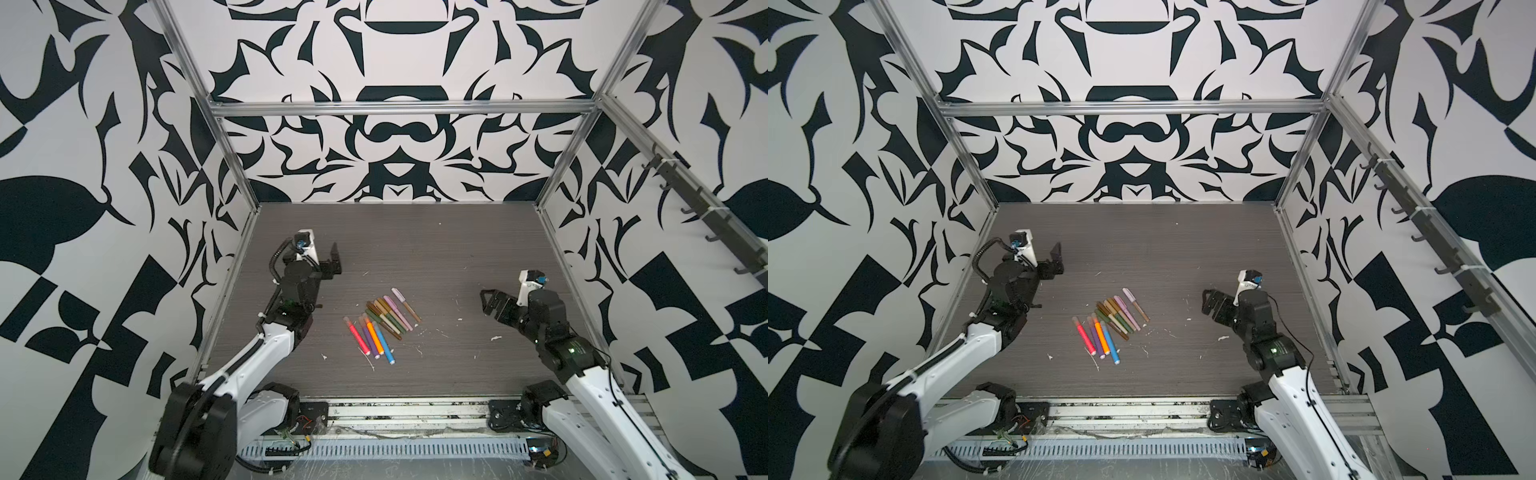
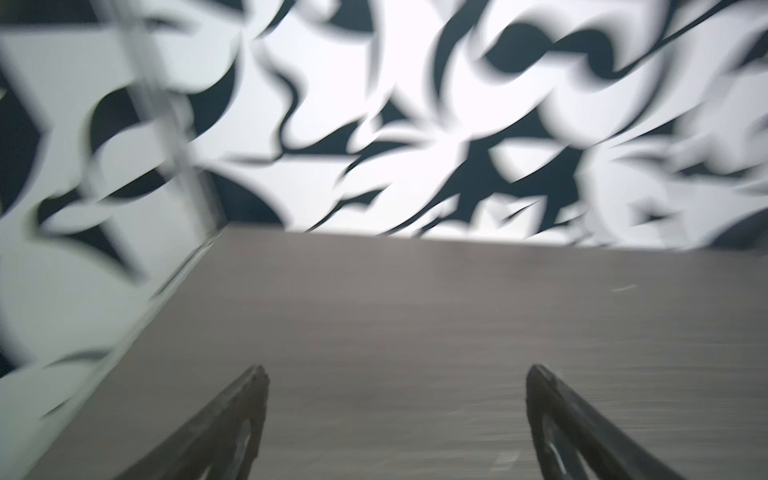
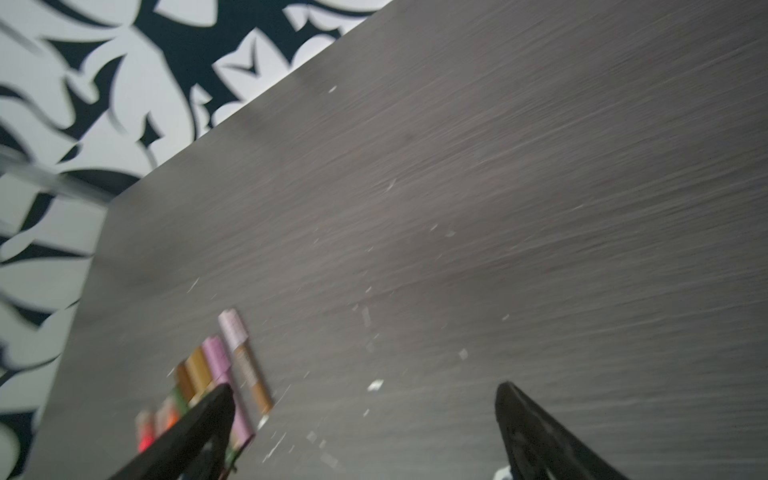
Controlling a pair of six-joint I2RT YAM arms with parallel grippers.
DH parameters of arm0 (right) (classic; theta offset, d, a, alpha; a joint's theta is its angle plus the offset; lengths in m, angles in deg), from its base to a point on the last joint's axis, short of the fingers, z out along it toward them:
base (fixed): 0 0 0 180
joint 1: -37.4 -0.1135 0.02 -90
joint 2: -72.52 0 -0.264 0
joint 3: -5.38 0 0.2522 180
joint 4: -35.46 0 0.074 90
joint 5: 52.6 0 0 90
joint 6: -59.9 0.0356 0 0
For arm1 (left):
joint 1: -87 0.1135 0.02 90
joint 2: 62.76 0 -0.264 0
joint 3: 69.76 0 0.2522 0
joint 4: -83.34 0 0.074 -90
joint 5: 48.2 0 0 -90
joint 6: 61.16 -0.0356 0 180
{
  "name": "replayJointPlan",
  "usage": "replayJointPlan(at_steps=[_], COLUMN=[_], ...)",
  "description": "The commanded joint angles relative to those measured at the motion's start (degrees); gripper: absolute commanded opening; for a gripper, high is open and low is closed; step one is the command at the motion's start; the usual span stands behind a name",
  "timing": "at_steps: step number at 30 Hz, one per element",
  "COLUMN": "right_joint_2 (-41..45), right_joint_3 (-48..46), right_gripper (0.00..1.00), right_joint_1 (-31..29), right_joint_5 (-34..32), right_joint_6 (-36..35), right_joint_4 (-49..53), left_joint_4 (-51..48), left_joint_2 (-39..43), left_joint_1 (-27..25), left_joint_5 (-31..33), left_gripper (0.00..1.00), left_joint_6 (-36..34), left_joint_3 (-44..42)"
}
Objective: Open the pen caps
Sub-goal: 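Reach the right gripper to the lilac-capped brown pen while the left arm advances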
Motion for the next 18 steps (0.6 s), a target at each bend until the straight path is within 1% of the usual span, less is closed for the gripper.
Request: replayJointPlan(at_steps=[1, 3, 4, 5, 6, 7, 8, 9, 11, 12, 13, 14, 15, 16, 17, 18], right_joint_2=[2.1, 0.0, -1.9, -4.1, -6.5, -9.9, -13.9, -17.8, -27.6, -31.1, -35.5, -38.9, -41.3, -43.4, -45.0, -46.2], right_joint_3=[-0.7, -1.1, -0.6, 0.4, 1.4, 2.9, 4.5, 6.1, 10.1, 11.6, 13.8, 16.2, 17.8, 19.4, 20.3, 21.1], right_gripper=[1.0, 1.0, 0.97, 0.95, 0.95, 0.94, 0.94, 0.94, 0.94, 0.91, 0.83, 0.77, 0.73, 0.67, 0.62, 0.59], right_joint_1=[-9.7, -18.0, -22.4, -27.1, -31.8, -36.1, -39.3, -41.0, -41.7, -41.7, -41.6, -41.6, -41.5, -40.8, -39.2, -37.5], right_joint_5=[-0.7, -3.8, -6.1, -9.5, -12.8, -17.4, -19.7, -20.3, -18.6, -17.7, -16.0, -15.4, -15.0, -13.2, -9.4, -6.4], right_joint_6=[7.0, 9.3, 9.2, 8.7, 8.2, 7.0, 5.4, 3.7, -1.1, -3.0, -5.9, -8.3, -9.7, -11.2, -12.0, -12.3], right_joint_4=[7.9, 8.8, 8.7, 8.5, 8.5, 8.5, 8.1, 7.7, 6.7, 5.9, 5.2, 5.1, 4.4, 3.3, 1.7, 0.1], left_joint_4=[-18.3, -25.5, -28.9, -34.1, -38.7, -44.5, -49.5, -52.4, -56.0, -57.2, -57.9, -58.5, -59.5, -61.3, -63.3, -65.0], left_joint_2=[4.4, 5.6, 6.0, 6.5, 7.1, 8.0, 9.0, 10.1, 12.7, 13.8, 15.1, 16.3, 17.2, 18.1, 18.5, 18.7], left_joint_1=[-12.4, -20.5, -23.9, -25.4, -25.2, -24.2, -22.6, -21.3, -19.4, -19.3, -19.4, -19.3, -19.3, -19.4, -19.3, -19.3], left_joint_5=[8.2, 10.5, 12.5, 13.6, 13.5, 12.2, 7.9, 2.9, -6.5, -8.7, -10.4, -11.9, -12.9, -12.5, -10.9, -9.8], left_gripper=[0.99, 0.99, 0.99, 0.99, 0.99, 0.99, 0.99, 0.99, 0.99, 0.99, 0.99, 0.99, 0.99, 0.99, 0.99, 0.99], left_joint_6=[5.8, 6.3, 6.4, 8.8, 12.3, 16.3, 18.3, 18.9, 19.5, 19.8, 20.1, 20.1, 20.1, 21.1, 22.3, 22.2], left_joint_3=[3.7, 5.8, 6.8, 7.9, 8.8, 10.2, 11.8, 12.9, 14.4, 15.0, 15.7, 16.5, 17.3, 18.4, 19.6, 20.8])
